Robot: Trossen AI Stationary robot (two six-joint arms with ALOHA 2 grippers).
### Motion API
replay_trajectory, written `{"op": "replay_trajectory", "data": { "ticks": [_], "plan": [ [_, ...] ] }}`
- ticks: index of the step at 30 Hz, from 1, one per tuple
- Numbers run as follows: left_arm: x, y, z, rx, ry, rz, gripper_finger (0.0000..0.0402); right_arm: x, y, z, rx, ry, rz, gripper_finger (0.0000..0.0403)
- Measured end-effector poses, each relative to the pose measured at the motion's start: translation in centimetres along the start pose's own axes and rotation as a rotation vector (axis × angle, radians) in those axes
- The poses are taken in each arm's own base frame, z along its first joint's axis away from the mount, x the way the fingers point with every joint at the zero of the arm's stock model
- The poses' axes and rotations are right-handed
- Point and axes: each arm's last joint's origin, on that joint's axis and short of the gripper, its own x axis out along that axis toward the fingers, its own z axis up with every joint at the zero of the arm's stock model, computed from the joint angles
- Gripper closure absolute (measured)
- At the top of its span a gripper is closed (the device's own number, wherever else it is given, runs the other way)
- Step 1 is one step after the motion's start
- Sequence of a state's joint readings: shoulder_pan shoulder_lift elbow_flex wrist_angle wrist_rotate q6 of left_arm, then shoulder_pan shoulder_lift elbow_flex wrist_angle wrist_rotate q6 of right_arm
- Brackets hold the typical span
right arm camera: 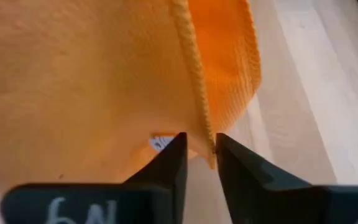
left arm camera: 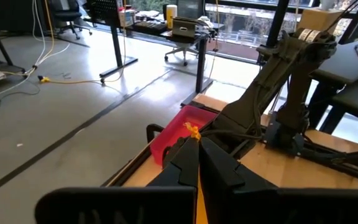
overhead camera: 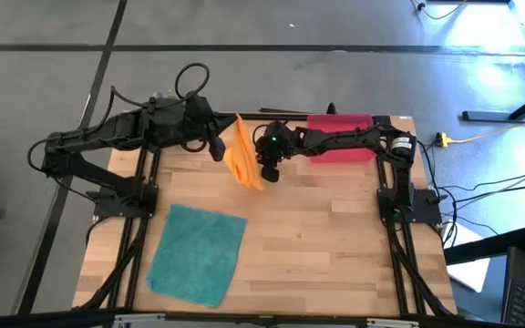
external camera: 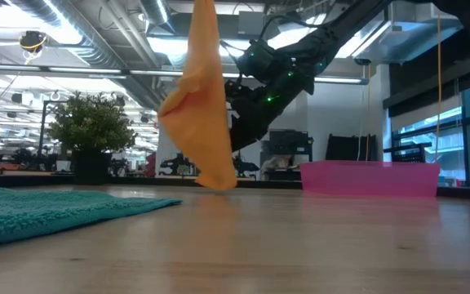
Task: Roll microfiber towels into tight, uniform cylinder then place into a basket
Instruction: Fold the orange microfiber towel
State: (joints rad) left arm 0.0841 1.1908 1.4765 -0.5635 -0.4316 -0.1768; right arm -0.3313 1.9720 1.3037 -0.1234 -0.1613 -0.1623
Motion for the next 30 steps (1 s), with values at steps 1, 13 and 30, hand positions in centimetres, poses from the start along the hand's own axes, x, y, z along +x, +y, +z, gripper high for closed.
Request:
{"op": "replay_trajectory", "data": {
  "ticks": [1, 13, 30],
  "plan": [
    [0.0, 0.0, 0.0, -0.003, 0.0, 0.0, 0.0401, 0.0, 0.0, 0.0, 0.0, 0.0, 0.001, 0.0344],
    [-0.3, 0.3, -0.4, -0.034, 0.046, 0.013, 0.0402, -0.2, 0.2, 0.7, 0.01, -0.073, 0.077, 0.0399],
    [-0.8, 0.8, -2.2, -0.078, 0.215, 0.069, 0.0402, -5.1, -1.4, 1.7, -0.004, -0.03, -0.056, 0.0401]
  ]
}}
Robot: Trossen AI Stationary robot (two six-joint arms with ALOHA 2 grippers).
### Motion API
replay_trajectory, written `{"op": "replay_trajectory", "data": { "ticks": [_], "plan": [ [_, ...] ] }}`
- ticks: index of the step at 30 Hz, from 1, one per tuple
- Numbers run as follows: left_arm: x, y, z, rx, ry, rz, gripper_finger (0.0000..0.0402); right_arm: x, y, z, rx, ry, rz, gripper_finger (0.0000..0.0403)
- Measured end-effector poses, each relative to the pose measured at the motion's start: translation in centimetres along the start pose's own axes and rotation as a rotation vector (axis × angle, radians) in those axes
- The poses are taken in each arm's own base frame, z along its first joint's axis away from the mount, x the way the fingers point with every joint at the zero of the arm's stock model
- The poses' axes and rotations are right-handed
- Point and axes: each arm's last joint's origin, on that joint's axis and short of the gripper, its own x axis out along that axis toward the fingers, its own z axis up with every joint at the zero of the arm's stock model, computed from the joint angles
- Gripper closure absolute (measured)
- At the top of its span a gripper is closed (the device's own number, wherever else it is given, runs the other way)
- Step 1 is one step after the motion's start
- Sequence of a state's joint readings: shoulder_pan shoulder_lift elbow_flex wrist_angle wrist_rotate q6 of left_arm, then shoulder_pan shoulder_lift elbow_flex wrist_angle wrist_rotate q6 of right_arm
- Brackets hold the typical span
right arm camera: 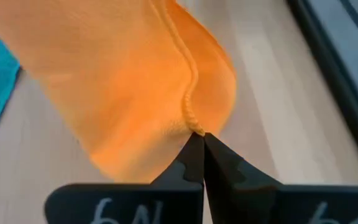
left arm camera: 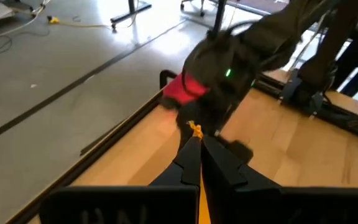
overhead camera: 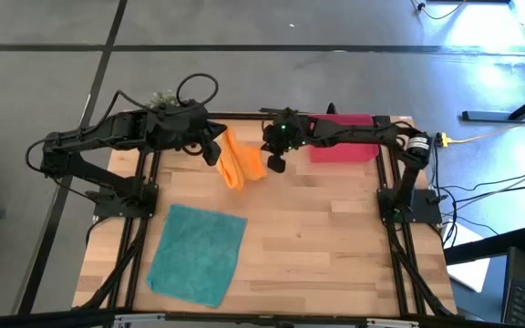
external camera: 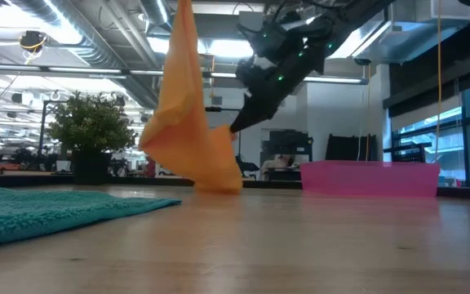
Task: Roll microfiber towels into tight, uniform cylinder then place into a basket
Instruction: Fold the orange microfiber towel
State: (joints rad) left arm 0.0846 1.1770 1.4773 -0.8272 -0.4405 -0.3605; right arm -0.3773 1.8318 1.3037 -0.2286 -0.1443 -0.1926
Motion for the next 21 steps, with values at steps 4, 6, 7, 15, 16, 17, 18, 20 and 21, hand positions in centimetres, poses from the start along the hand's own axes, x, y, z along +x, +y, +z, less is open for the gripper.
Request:
{"op": "replay_trajectory", "data": {
  "ticks": [4, 6, 7, 15, 16, 17, 18, 20, 21],
  "plan": [
    [0.0, 0.2, -0.3, -0.009, 0.028, 0.022, 0.0402, -2.1, -0.3, 0.3, -0.009, 0.023, -0.036, 0.0402],
    [0.0, 0.3, -0.6, -0.02, 0.056, 0.037, 0.0402, -3.2, -0.3, 0.6, -0.011, 0.026, -0.054, 0.0402],
    [0.0, 0.4, -0.8, -0.023, 0.074, 0.049, 0.0402, -3.8, -0.3, 0.7, -0.011, 0.028, -0.071, 0.0402],
    [-0.4, 1.2, -2.5, -0.135, 0.226, 0.144, 0.0402, -10.3, -0.2, 2.0, -0.002, -0.041, -0.107, 0.0403],
    [-0.4, 1.2, -2.6, -0.147, 0.237, 0.153, 0.0402, -11.1, -0.2, 2.1, 0.001, -0.055, -0.113, 0.0403],
    [-0.4, 1.3, -2.7, -0.156, 0.247, 0.161, 0.0402, -11.8, -0.2, 2.2, 0.002, -0.071, -0.119, 0.0403],
    [-0.5, 1.3, -2.8, -0.166, 0.253, 0.167, 0.0402, -12.5, -0.2, 2.3, 0.002, -0.086, -0.124, 0.0403],
    [-0.4, 1.4, -3.0, -0.175, 0.271, 0.181, 0.0402, -13.6, -0.2, 2.4, 0.008, -0.097, -0.132, 0.0403],
    [-0.2, 1.3, -3.1, -0.178, 0.279, 0.188, 0.0402, -14.1, -0.3, 2.4, 0.02, -0.104, -0.137, 0.0403]
  ]
}}
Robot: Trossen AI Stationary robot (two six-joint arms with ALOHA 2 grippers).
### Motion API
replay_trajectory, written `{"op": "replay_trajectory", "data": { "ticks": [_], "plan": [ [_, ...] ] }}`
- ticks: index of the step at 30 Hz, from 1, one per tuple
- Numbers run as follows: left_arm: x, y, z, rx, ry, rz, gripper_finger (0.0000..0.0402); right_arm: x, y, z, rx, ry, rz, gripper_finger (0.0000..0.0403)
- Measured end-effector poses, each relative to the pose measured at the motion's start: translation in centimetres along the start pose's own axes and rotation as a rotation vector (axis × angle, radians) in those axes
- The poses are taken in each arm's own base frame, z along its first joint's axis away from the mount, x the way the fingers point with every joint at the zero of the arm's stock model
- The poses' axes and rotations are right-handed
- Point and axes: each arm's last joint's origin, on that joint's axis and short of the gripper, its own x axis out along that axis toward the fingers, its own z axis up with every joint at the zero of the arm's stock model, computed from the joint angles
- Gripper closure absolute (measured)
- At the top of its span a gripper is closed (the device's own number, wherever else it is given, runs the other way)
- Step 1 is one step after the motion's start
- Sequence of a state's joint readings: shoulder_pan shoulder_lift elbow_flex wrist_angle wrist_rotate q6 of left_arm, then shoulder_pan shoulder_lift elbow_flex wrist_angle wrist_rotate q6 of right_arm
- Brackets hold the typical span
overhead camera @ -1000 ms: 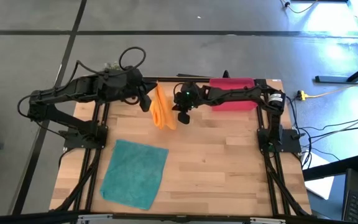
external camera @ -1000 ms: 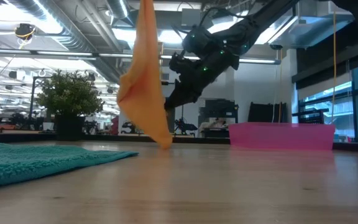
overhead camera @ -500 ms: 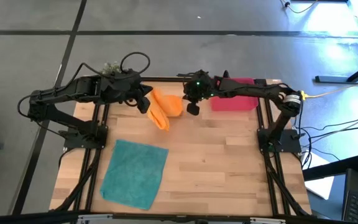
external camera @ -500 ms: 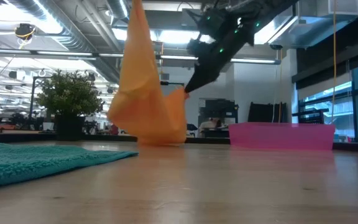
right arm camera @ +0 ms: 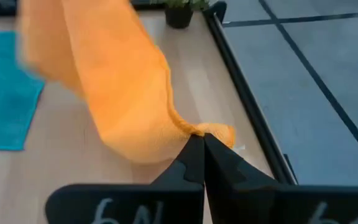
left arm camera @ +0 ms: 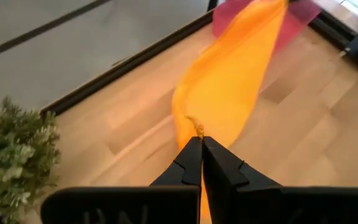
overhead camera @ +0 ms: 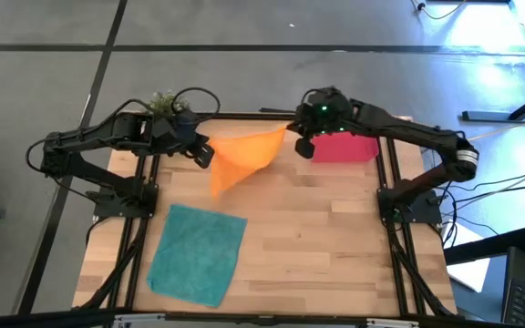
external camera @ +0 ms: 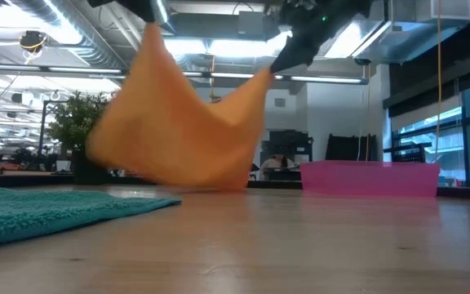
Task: Roll microfiber towels into tight, uniform cylinder then place into a basket
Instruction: Fold the orange microfiber towel
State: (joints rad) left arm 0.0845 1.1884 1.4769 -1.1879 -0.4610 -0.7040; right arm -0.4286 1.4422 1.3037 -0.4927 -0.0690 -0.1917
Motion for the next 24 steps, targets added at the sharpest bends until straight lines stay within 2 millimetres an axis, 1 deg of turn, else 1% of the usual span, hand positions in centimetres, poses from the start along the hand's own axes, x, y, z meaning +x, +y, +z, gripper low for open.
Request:
{"op": "replay_trajectory", "data": {
  "ticks": [2, 5, 9, 14, 19, 24],
  "plan": [
    [0.3, -0.1, -0.2, 0.011, 0.024, 0.019, 0.0402, -0.8, -0.2, 0.0, 0.023, -0.001, -0.025, 0.0403],
    [1.1, -0.4, -0.2, 0.007, 0.04, 0.053, 0.0402, -1.4, -0.5, 0.0, 0.036, 0.001, -0.089, 0.0403],
    [2.7, -1.0, -0.1, 0.03, 0.033, 0.149, 0.0402, -1.5, -1.0, -0.1, 0.043, 0.018, -0.171, 0.0403],
    [4.3, -0.6, 0.7, 0.016, -0.038, 0.296, 0.0402, -1.7, -2.4, -0.3, 0.061, 0.031, -0.278, 0.0403],
    [4.9, 0.3, 2.0, 0.0, -0.142, 0.4, 0.0402, -1.9, -3.9, -0.4, 0.086, 0.016, -0.327, 0.0403],
    [4.9, 0.7, 2.8, 0.092, -0.179, 0.432, 0.0402, -2.0, -4.4, -0.2, 0.06, -0.008, -0.348, 0.0403]
  ]
}}
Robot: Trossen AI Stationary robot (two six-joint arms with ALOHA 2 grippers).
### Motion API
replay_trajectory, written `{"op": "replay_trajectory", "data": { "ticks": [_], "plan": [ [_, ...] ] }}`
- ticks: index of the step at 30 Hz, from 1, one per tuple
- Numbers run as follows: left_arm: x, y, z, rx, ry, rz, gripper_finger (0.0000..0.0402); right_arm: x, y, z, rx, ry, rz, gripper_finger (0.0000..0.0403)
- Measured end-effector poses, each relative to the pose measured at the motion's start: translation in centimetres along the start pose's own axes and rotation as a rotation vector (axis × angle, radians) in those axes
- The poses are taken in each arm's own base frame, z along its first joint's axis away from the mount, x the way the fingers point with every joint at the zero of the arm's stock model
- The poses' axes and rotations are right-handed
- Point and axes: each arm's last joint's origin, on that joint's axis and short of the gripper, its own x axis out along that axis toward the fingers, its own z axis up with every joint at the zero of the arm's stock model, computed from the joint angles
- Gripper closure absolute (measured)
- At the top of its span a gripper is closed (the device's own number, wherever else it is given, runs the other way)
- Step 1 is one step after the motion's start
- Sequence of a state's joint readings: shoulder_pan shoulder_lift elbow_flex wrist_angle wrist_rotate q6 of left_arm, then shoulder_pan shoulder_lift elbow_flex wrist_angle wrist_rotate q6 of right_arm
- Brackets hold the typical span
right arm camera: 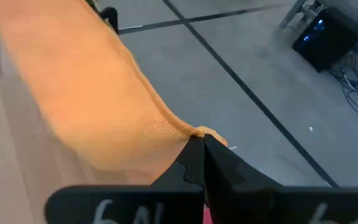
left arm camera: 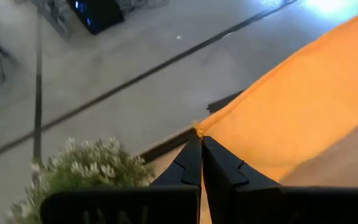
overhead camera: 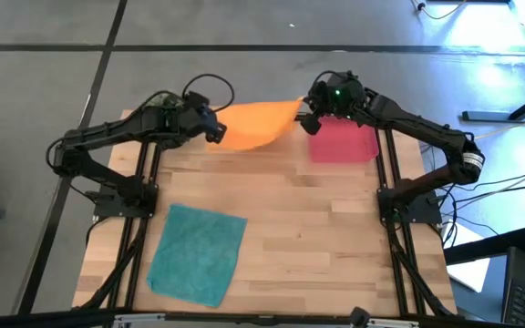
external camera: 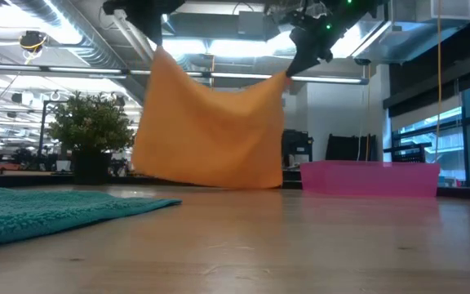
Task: Roll microfiber towels into tight, uniform cylinder then place into a basket
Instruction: Fold the orange microfiber towel
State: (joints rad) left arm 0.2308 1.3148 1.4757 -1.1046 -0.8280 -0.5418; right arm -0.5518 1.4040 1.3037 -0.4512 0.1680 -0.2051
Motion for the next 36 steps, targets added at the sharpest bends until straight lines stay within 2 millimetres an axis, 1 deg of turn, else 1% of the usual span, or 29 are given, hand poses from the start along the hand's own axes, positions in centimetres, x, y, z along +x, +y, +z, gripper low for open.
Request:
{"op": "replay_trajectory", "data": {
  "ticks": [2, 4, 9, 11, 14, 18, 22, 31, 36],
  "plan": [
    [0.1, -0.1, 0.0, 0.038, 0.002, 0.0, 0.0402, 0.0, 0.1, -0.1, -0.017, 0.009, 0.006, 0.0403],
    [0.0, -0.3, -0.2, 0.062, 0.012, -0.016, 0.0402, -0.1, 0.6, -0.3, -0.026, 0.032, 0.058, 0.0403],
    [-0.4, -1.6, -1.5, 0.133, 0.101, -0.139, 0.0402, -0.4, 2.2, -1.2, -0.031, 0.126, 0.202, 0.0403],
    [-0.1, -2.3, -2.5, 0.154, 0.168, -0.181, 0.0402, -0.6, 2.7, -1.7, -0.034, 0.179, 0.243, 0.0403],
    [-0.1, -3.2, -3.9, 0.126, 0.225, -0.217, 0.0402, -0.5, 3.8, -2.6, -0.023, 0.221, 0.308, 0.0403],
    [-0.1, -4.4, -6.2, 0.122, 0.31, -0.268, 0.0402, 0.3, 5.7, -4.9, -0.006, 0.295, 0.392, 0.0403],
    [-0.6, -5.5, -8.8, 0.126, 0.404, -0.315, 0.0402, 0.9, 7.6, -7.6, -0.017, 0.364, 0.43, 0.0403],
    [-1.6, -8.0, -14.4, 0.12, 0.502, -0.447, 0.0402, 1.4, 10.5, -12.2, -0.039, 0.47, 0.479, 0.0403],
    [-1.7, -8.9, -17.3, 0.087, 0.513, -0.487, 0.0402, 1.1, 11.7, -13.8, -0.043, 0.511, 0.508, 0.0403]
  ]
}}
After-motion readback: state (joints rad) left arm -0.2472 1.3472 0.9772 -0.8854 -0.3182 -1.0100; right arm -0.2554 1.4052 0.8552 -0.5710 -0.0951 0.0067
